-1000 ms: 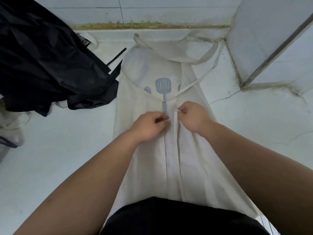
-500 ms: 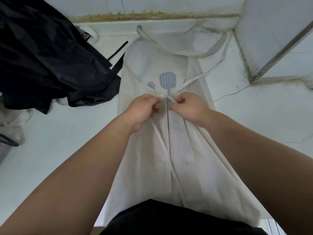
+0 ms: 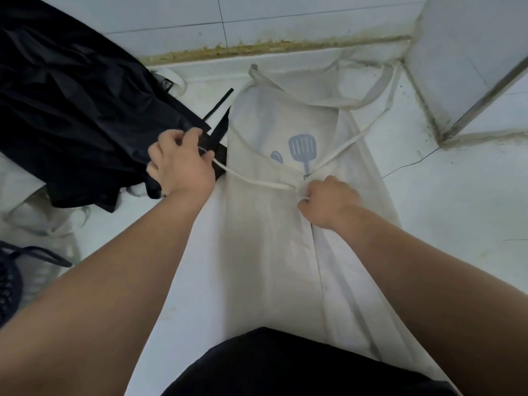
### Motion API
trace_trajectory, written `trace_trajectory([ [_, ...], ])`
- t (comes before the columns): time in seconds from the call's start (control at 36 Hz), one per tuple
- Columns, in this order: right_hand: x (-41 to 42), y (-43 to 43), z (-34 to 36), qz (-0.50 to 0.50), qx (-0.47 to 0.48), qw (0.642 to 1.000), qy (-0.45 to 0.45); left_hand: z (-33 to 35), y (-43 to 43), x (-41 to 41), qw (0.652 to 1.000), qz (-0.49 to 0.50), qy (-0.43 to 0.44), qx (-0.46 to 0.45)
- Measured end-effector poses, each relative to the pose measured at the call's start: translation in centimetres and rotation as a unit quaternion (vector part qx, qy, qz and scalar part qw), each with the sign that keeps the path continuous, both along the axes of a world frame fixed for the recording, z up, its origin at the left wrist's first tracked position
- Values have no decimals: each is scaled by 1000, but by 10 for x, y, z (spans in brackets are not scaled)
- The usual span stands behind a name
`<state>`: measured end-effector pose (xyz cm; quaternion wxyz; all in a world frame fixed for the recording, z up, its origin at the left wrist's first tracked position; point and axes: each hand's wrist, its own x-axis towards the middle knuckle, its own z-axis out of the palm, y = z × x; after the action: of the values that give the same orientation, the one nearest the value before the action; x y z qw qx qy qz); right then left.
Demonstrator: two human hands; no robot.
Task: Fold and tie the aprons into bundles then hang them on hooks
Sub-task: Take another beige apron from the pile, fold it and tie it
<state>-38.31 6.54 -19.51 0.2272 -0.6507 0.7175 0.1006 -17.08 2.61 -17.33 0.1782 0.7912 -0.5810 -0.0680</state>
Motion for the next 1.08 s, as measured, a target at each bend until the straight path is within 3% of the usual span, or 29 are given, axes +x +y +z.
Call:
trace_trajectory([
  [0.06,1,1,-2,-38,-8,998,-47,-3,7,-2,998,-48,-22,-16],
  [0.14,3,0,-6,-99,-36,991,-86,-7,14,-15,977,-206,50,-16],
  [0.22,1,-5,-7,-170,-84,976,-108,-12,21,-32,933,-339,94,78],
  [0.31,-1,-14,-4,-223,-119,959,-131,-22,25,-41,900,-400,56,167],
  [0.42,-1,-25,-2,-239,-149,950,-134,-32,29,-40,915,-371,-7,157],
  [0.53,3,-24,-3,-145,-98,973,-149,-29,27,-45,921,-354,-93,136],
  [0.67,1,-12,8,-124,-72,965,-218,-32,26,-46,915,-348,-82,186],
  [0.72,-6,-1,9,-128,-82,966,-210,-31,31,-48,910,-344,-62,225],
  [0.86,-23,32,5,-162,-75,964,-195,-25,42,-60,902,-328,-103,262],
  [1.08,-45,80,9,-132,-90,978,-133,-22,86,-79,940,-276,-43,196],
])
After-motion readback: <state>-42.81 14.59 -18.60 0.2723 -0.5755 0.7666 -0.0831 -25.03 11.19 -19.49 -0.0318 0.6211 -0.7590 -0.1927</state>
